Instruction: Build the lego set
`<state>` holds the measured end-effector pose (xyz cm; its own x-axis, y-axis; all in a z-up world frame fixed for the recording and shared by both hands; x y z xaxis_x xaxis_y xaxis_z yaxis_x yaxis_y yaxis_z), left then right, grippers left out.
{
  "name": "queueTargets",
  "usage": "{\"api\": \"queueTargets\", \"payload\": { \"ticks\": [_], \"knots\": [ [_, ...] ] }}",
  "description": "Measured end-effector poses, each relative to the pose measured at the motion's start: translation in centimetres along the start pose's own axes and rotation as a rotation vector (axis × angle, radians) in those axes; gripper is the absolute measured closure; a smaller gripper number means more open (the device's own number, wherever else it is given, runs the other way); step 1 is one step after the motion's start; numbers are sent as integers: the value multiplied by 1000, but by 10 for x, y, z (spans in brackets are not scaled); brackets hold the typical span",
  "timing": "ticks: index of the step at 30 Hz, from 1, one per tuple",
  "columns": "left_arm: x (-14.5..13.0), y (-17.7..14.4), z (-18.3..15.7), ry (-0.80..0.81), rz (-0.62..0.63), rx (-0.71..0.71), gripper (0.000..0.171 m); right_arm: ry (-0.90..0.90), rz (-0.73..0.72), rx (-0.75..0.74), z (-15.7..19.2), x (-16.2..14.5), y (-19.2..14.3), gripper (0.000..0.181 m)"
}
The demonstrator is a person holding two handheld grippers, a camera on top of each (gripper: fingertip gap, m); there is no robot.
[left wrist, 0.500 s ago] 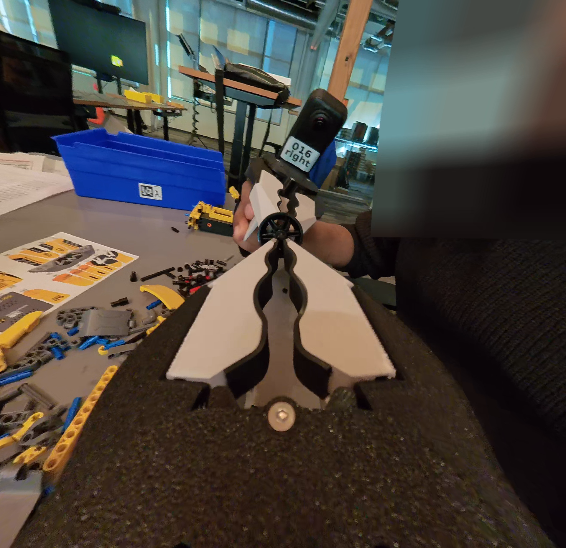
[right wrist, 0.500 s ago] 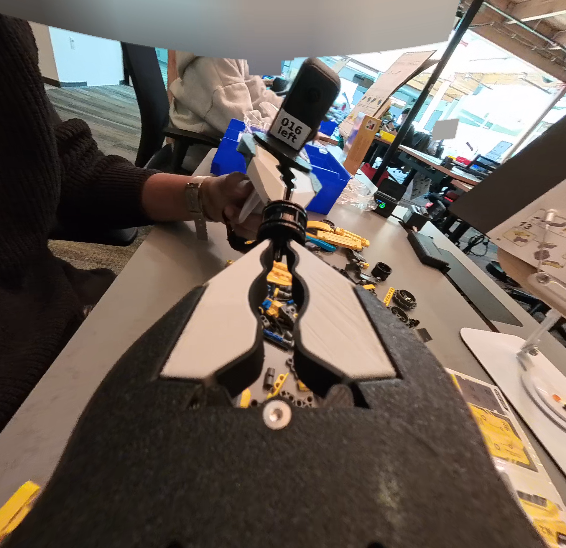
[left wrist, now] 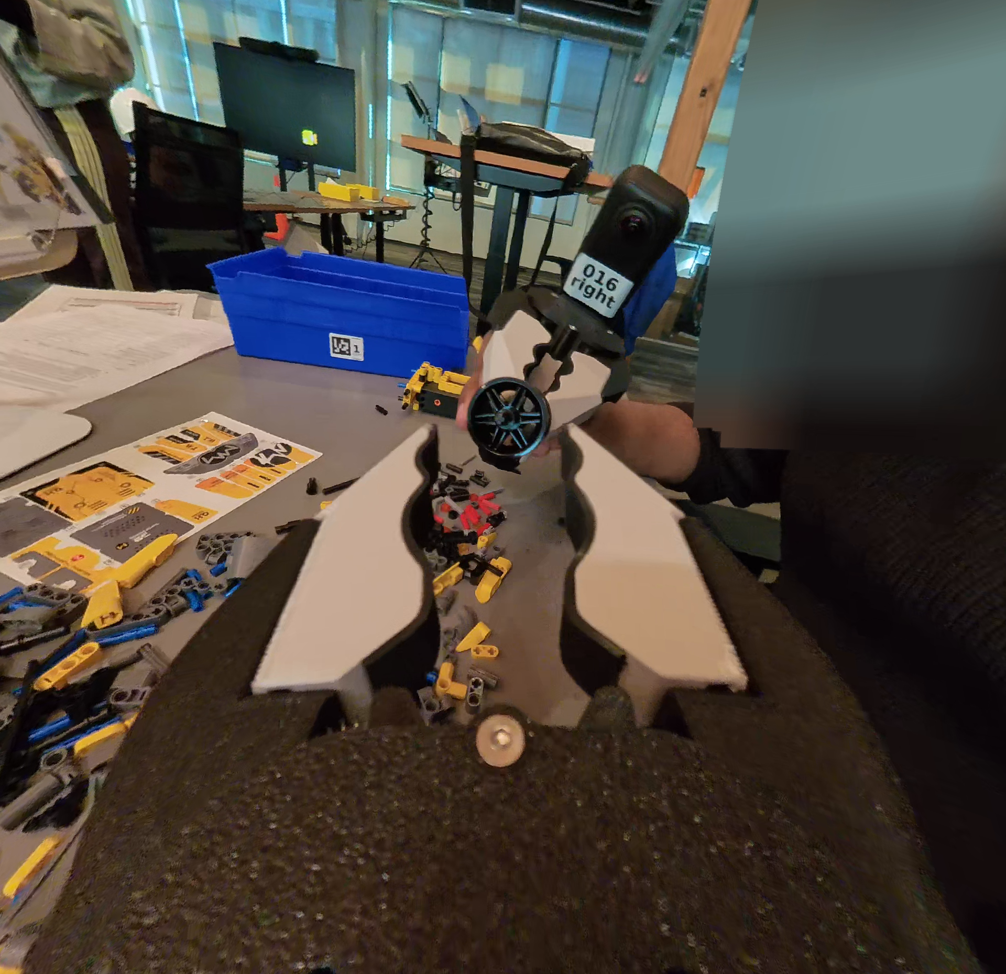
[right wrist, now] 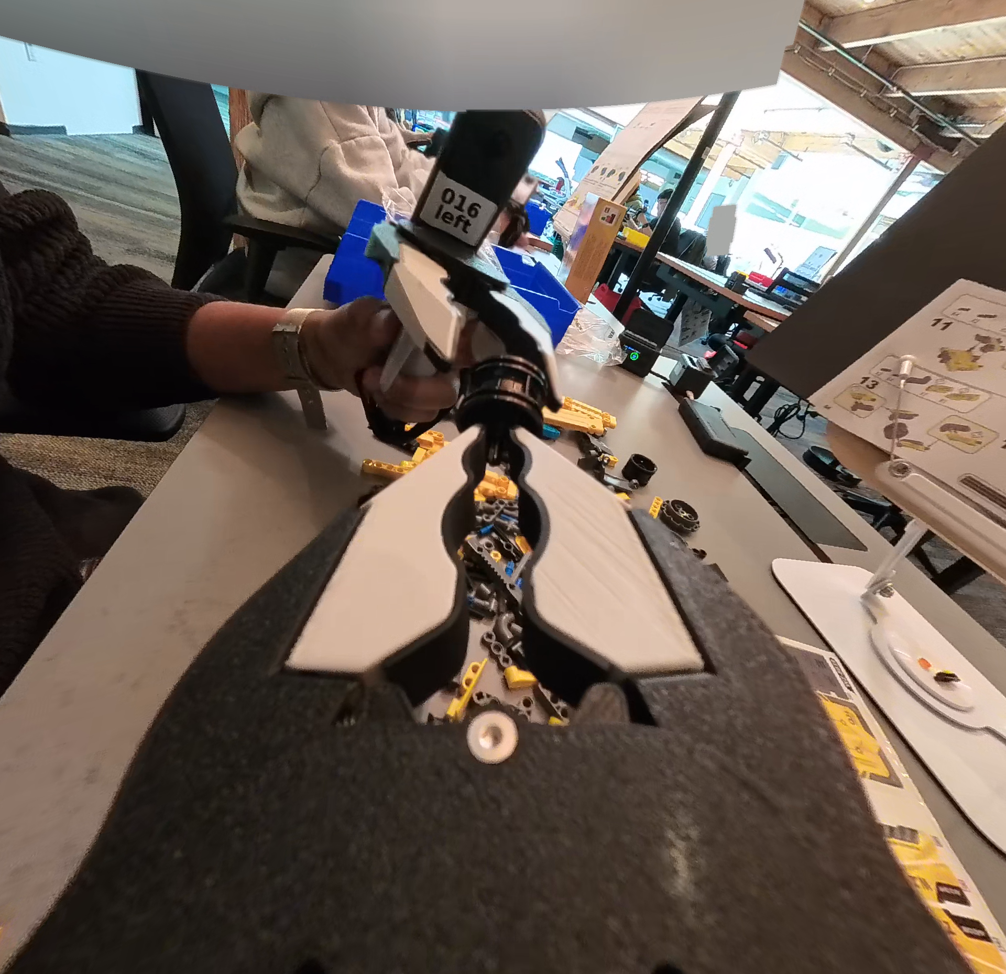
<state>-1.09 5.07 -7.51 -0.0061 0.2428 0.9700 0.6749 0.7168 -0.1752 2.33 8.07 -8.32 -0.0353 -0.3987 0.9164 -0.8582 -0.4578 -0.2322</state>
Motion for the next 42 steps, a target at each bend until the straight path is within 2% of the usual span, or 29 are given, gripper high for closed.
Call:
{"api": "queueTargets", "payload": {
  "ticks": [3,6,11,14,16,25,29,32,36,42],
  "knots": [
    [2,-1,0,-13,-16,-9,124,-10,15,1,1,-2,2,175],
    [-8,6,4,-9,52,21,121,-24,19,13,5,-2,3,175],
    [-18,13,-13,29,129,-76,117,-60,25,32,12,-2,5,174],
    [-14,10,-12,19,102,-85,124,-88,34,42,16,-3,6,174],
    [-15,8,-15,4,106,-127,140,-97,36,45,18,-3,7,175],
    [-14,8,-14,-5,102,-120,141,-83,11,53,17,-3,8,174],
    [-10,5,-19,-44,70,-188,140,-63,-29,89,20,3,4,171],
    [3,-8,-21,-93,-32,-263,141,-13,-79,98,14,10,-5,148],
    [12,-20,-17,-129,-113,-286,141,44,-142,61,-1,17,-16,147],
    [11,-18,-18,-130,-105,-293,141,31,-159,48,1,19,-16,147]
  ]
}}
Point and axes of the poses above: each gripper's, where its closed fingertips meet, y out along the fingers, x out of its top, z = x × y across the jaws, the point moved 2 cm from there along -y, back along the fingers, and after that the axes turned 11 degrees about z, right-handed, at the moved point
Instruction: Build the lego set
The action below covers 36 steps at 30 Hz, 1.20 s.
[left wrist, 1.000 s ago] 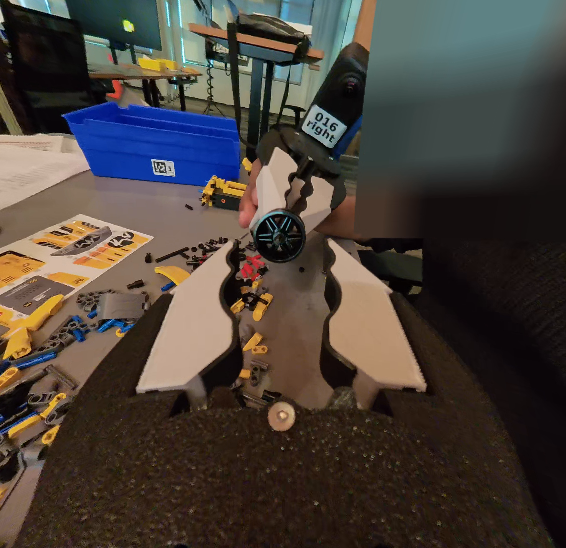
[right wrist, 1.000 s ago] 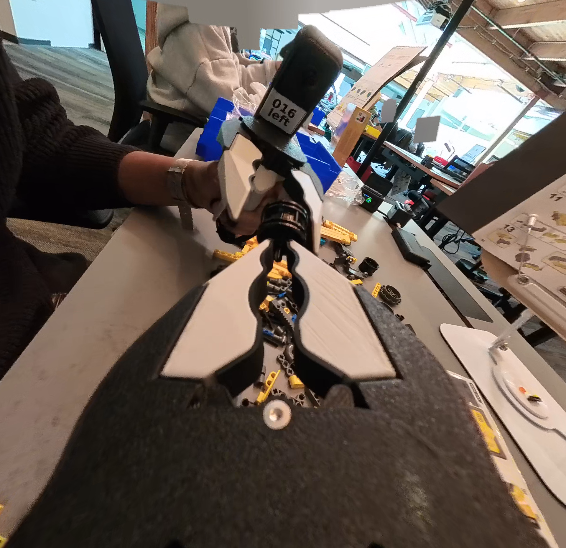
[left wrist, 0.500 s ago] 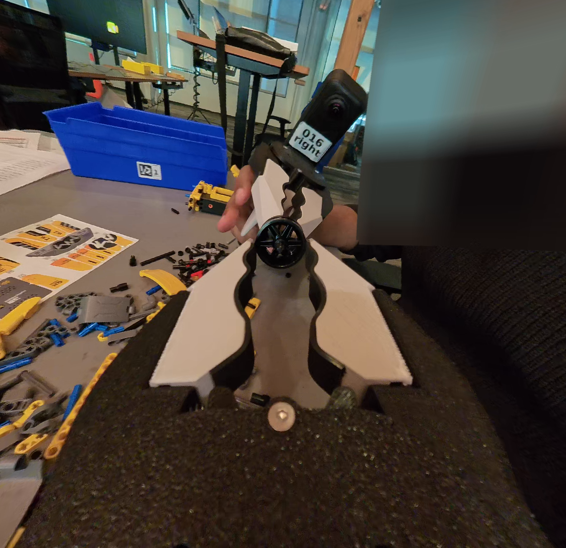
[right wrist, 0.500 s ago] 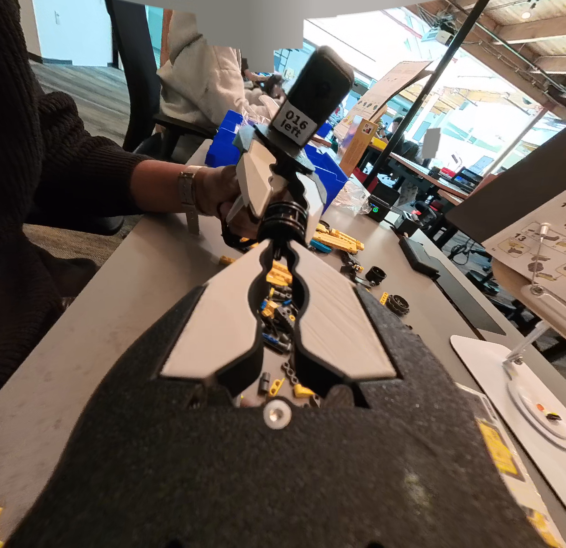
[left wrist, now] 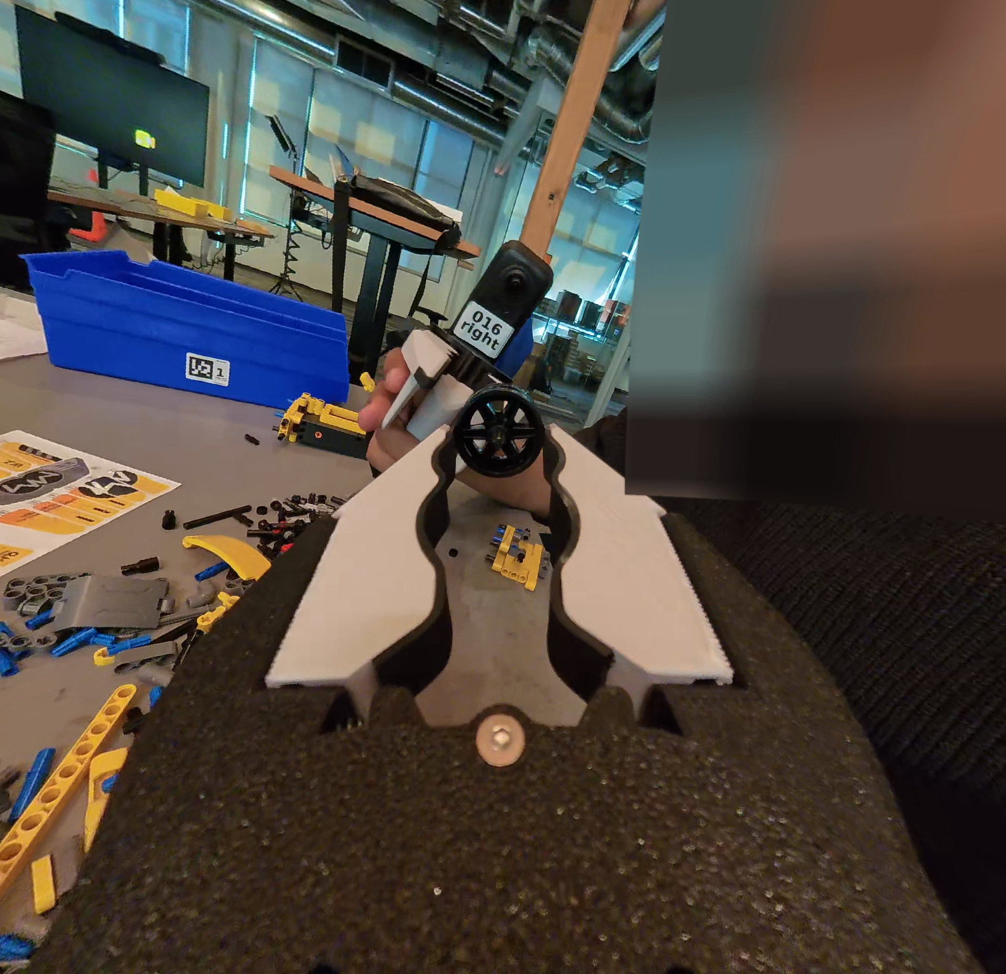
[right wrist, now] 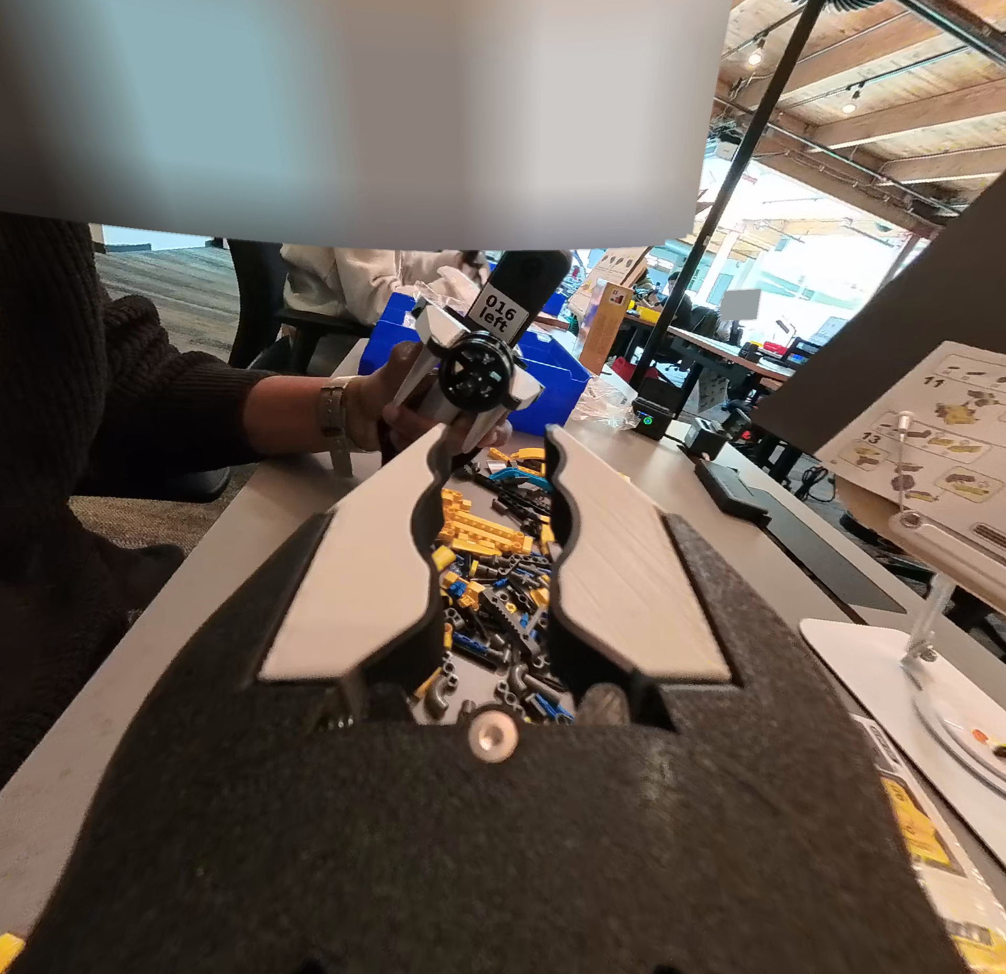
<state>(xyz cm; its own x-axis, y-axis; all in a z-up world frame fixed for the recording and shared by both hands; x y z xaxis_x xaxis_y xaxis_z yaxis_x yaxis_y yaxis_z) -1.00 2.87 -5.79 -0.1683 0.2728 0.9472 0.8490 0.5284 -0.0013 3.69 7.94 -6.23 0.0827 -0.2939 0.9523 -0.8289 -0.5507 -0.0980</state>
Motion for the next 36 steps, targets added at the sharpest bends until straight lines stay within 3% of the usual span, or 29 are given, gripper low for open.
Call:
{"api": "queueTargets", "payload": {
  "ticks": [3,6,9,17,21,26,30,36],
  "knots": [
    [2,-1,-3,-12,-20,-35,141,-5,1,19,5,0,2,148],
    [13,-9,-15,-33,-107,-156,141,27,-26,79,12,2,3,148],
    [14,-13,-14,-47,-123,-164,141,88,-69,149,18,7,3,147],
    [-4,6,-26,-55,21,-255,141,129,-116,249,29,13,1,140],
    [-24,20,-42,-75,164,-364,141,77,-171,377,52,19,-4,130],
    [-51,34,-60,-64,336,-455,141,-1,-102,490,80,12,1,130],
    [-53,33,-67,-70,356,-508,141,-57,-35,543,98,4,6,130],
    [-56,35,-66,-70,374,-500,141,-125,-29,506,105,2,11,137]
  ]
}}
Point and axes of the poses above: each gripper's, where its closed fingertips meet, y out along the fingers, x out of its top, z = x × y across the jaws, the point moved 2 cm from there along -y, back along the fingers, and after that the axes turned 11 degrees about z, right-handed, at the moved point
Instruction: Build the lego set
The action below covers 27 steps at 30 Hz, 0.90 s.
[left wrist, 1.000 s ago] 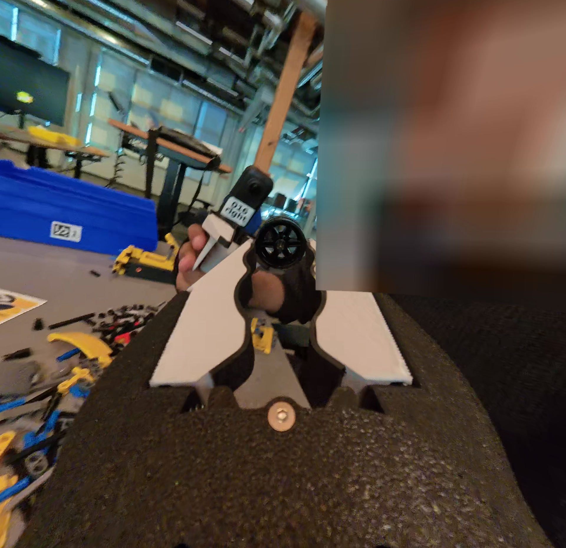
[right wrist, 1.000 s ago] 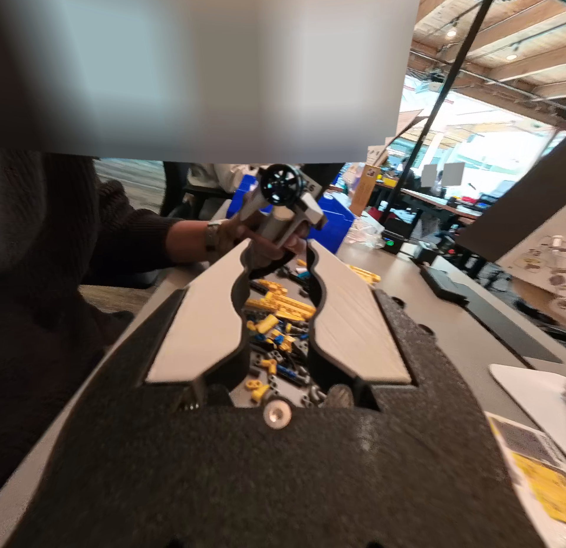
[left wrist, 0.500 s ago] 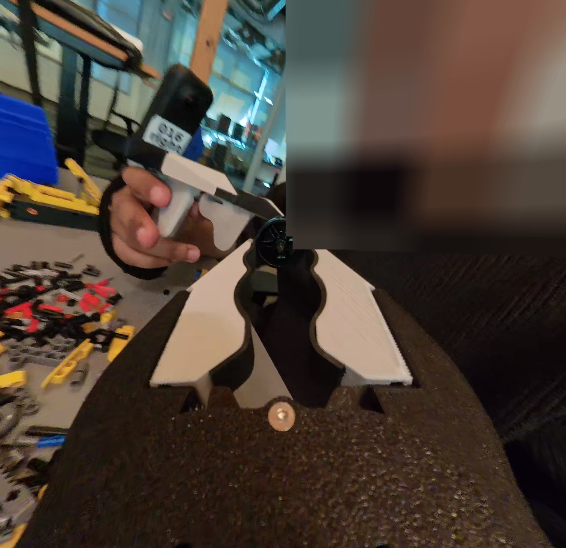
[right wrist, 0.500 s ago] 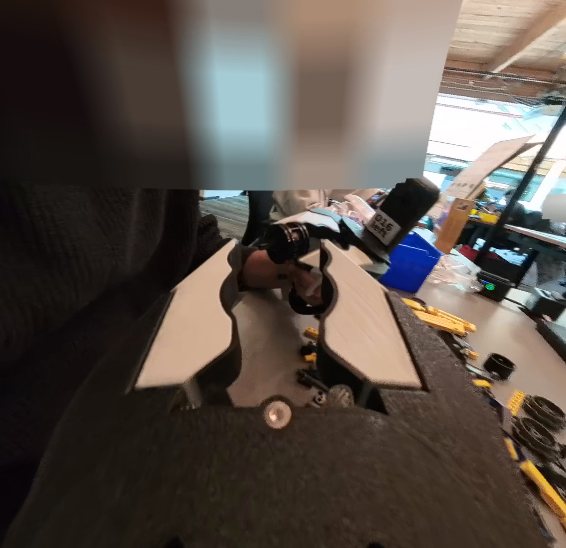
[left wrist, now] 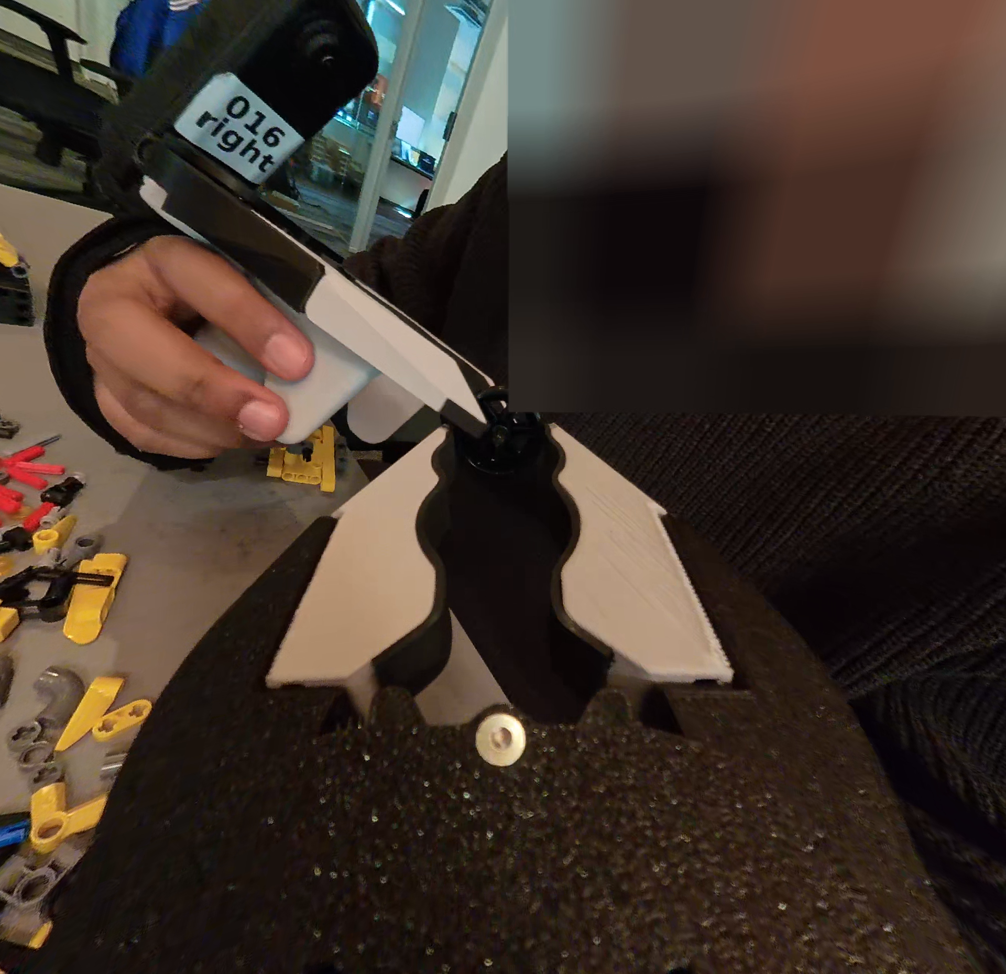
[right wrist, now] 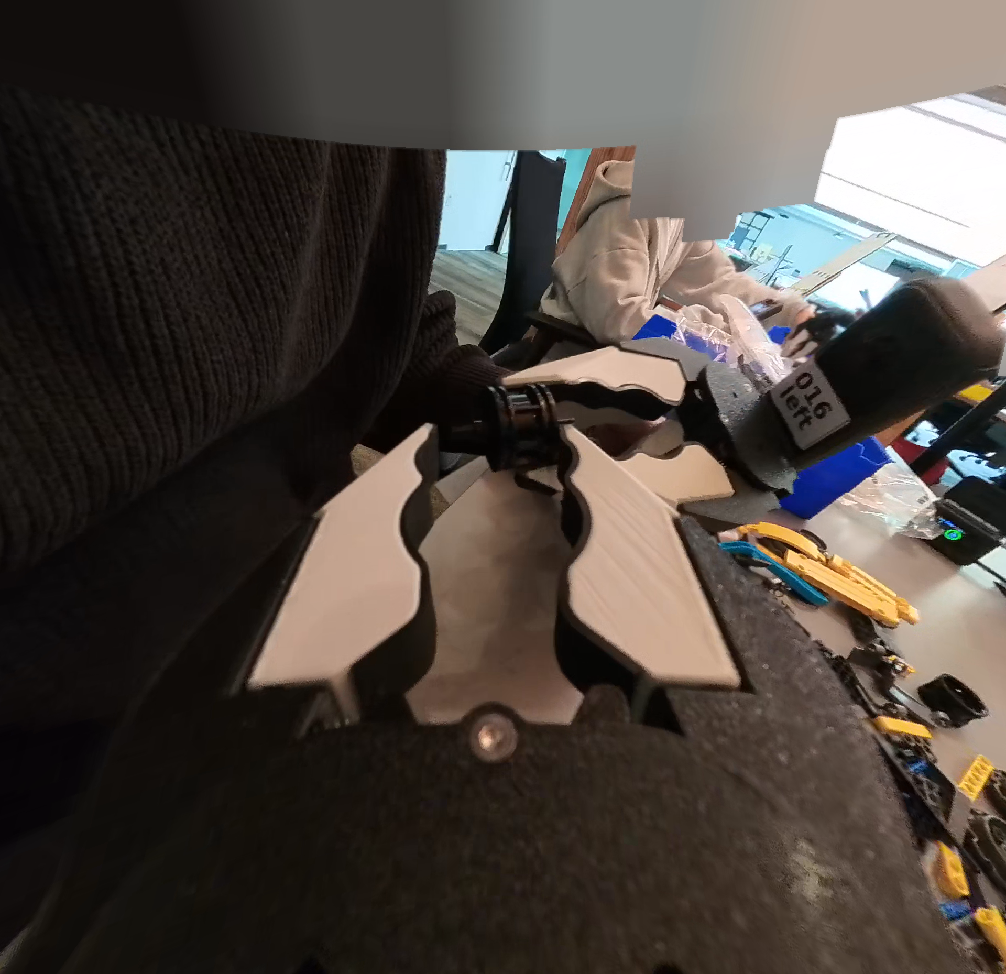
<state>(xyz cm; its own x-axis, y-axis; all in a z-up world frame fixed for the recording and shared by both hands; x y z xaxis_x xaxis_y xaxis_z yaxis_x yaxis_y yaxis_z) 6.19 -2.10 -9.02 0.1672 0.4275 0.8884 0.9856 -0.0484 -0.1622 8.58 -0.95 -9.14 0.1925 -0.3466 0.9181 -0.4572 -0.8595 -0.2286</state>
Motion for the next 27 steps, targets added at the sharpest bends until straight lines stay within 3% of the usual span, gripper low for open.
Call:
{"api": "queueTargets", "payload": {
  "ticks": [19,23,27],
  "knots": [
    [5,-4,1,-4,-48,2,140,-37,31,-64,-7,2,-2,143],
    [23,-30,19,16,-197,183,134,-13,26,-236,-34,1,-16,143],
    [39,-72,38,148,-326,604,129,61,70,-472,-73,-12,-43,144]
  ]
}}
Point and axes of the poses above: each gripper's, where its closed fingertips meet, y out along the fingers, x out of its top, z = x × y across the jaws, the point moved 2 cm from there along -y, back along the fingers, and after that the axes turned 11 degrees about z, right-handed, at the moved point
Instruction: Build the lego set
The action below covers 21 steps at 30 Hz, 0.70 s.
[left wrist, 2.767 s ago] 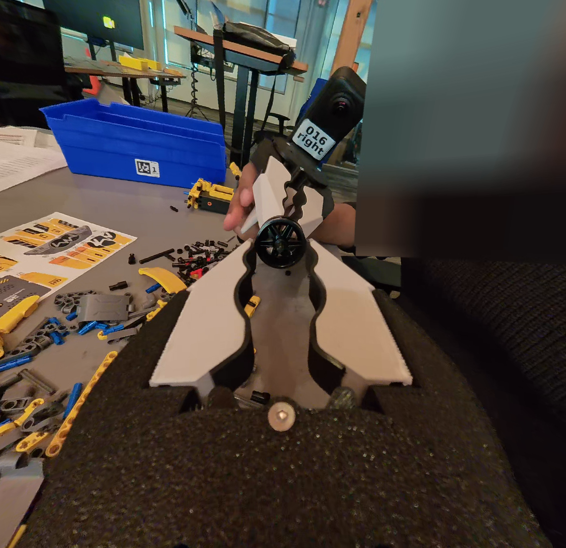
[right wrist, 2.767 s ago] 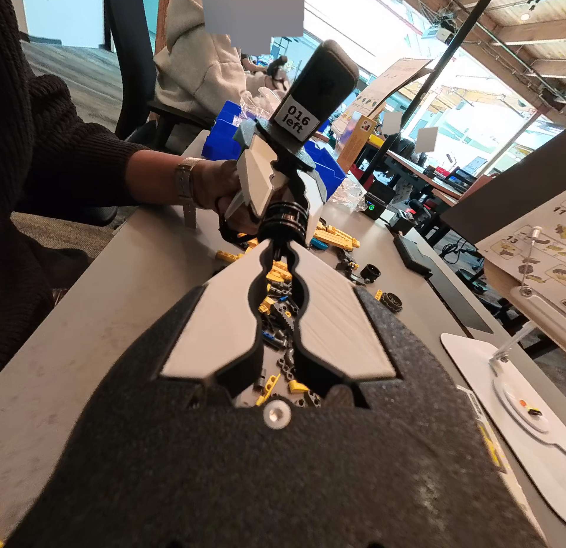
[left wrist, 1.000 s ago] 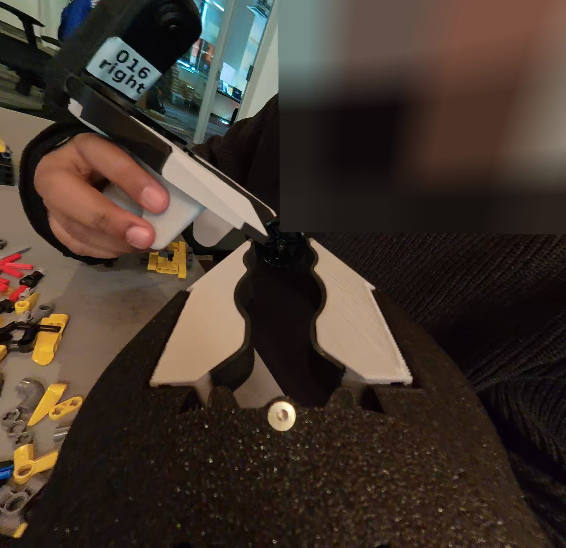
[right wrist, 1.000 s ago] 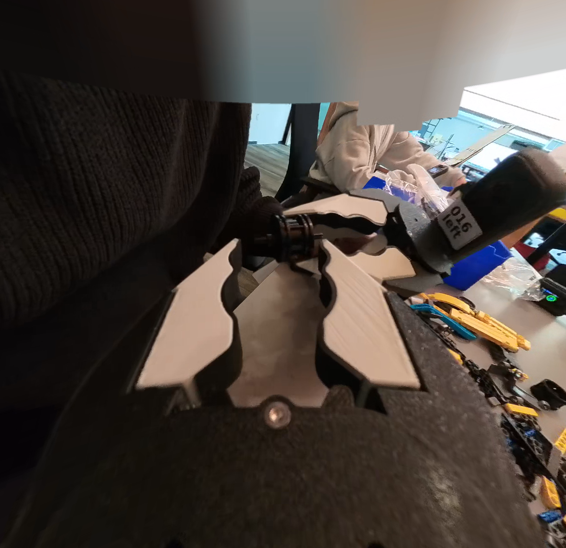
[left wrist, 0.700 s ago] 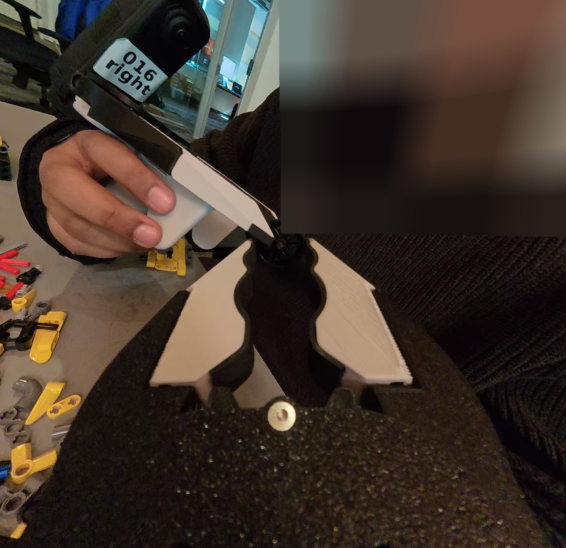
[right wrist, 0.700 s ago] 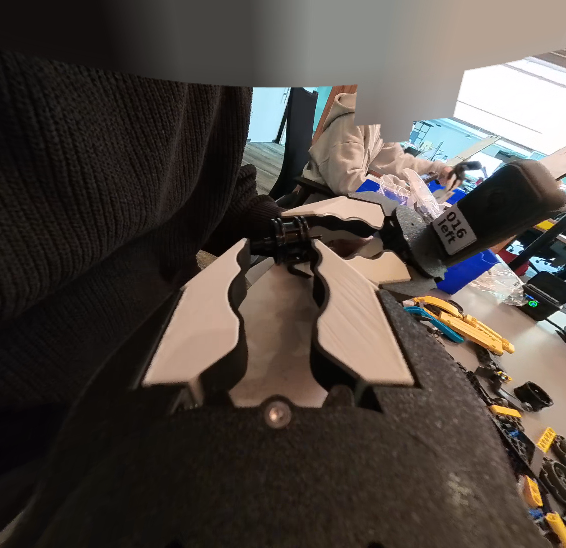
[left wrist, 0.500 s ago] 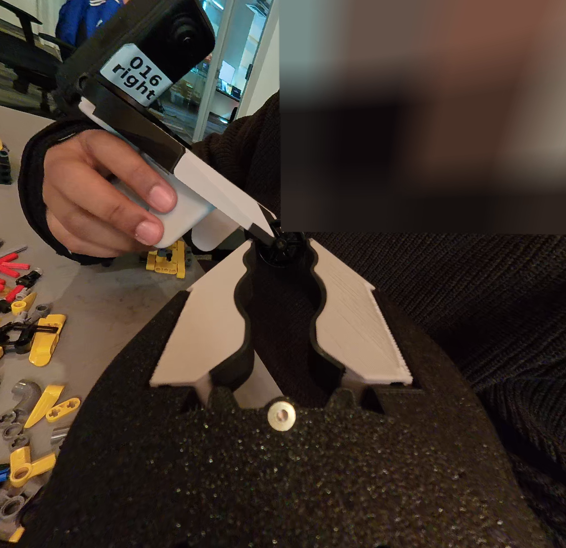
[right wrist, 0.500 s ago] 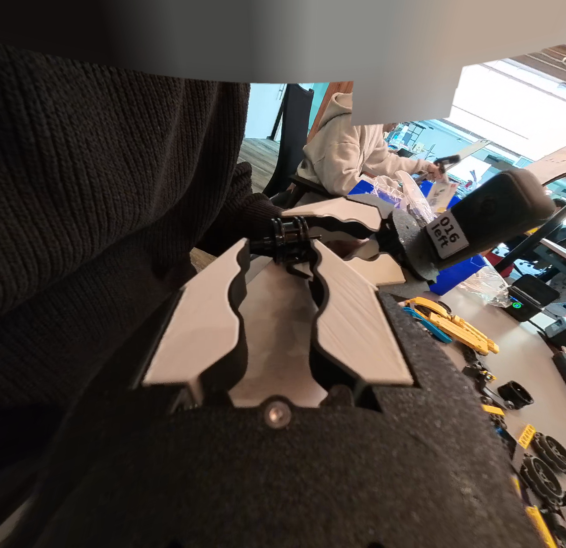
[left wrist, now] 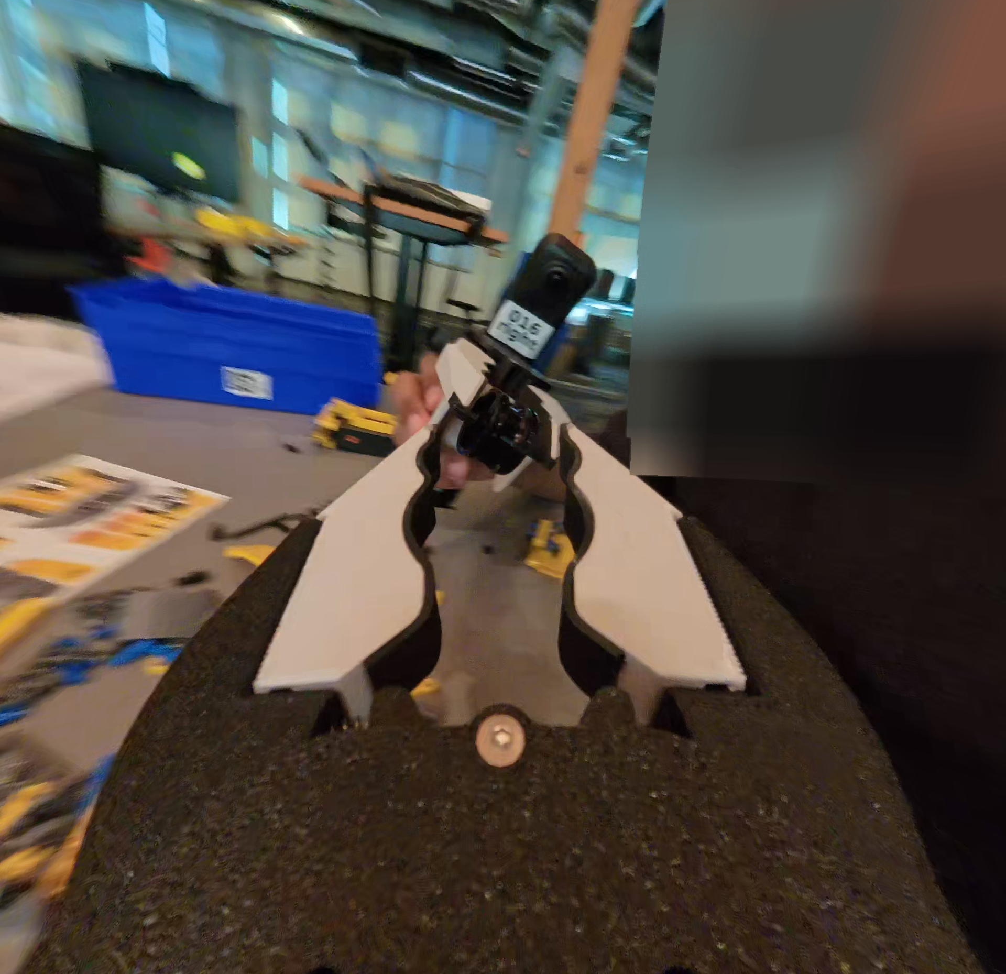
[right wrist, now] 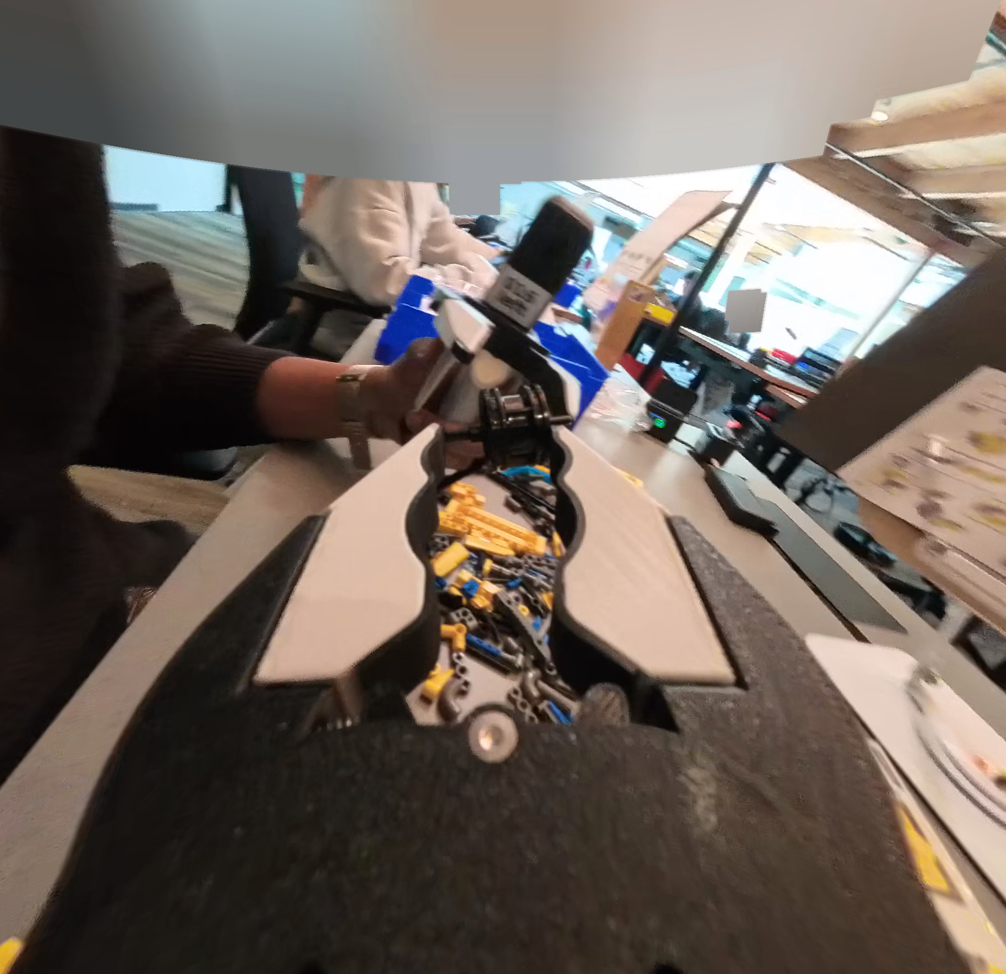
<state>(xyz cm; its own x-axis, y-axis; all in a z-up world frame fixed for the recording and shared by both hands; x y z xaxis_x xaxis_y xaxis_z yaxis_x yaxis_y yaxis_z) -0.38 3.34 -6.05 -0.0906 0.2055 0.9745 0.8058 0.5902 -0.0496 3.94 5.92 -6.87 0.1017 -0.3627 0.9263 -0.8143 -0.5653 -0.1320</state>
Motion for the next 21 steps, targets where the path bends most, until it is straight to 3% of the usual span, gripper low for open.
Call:
{"api": "queueTargets", "payload": {
  "ticks": [2,7,16,21],
  "knots": [
    [1,-3,5,115,0,135,129,47,11,-42,-12,-3,-2,144],
    [-19,14,13,245,177,287,128,74,43,-40,-13,-9,1,144],
    [-19,15,2,349,184,270,147,-17,62,-3,-1,-9,4,144],
    [-21,16,1,354,198,267,148,-7,68,16,1,-8,5,144]
  ]
}}
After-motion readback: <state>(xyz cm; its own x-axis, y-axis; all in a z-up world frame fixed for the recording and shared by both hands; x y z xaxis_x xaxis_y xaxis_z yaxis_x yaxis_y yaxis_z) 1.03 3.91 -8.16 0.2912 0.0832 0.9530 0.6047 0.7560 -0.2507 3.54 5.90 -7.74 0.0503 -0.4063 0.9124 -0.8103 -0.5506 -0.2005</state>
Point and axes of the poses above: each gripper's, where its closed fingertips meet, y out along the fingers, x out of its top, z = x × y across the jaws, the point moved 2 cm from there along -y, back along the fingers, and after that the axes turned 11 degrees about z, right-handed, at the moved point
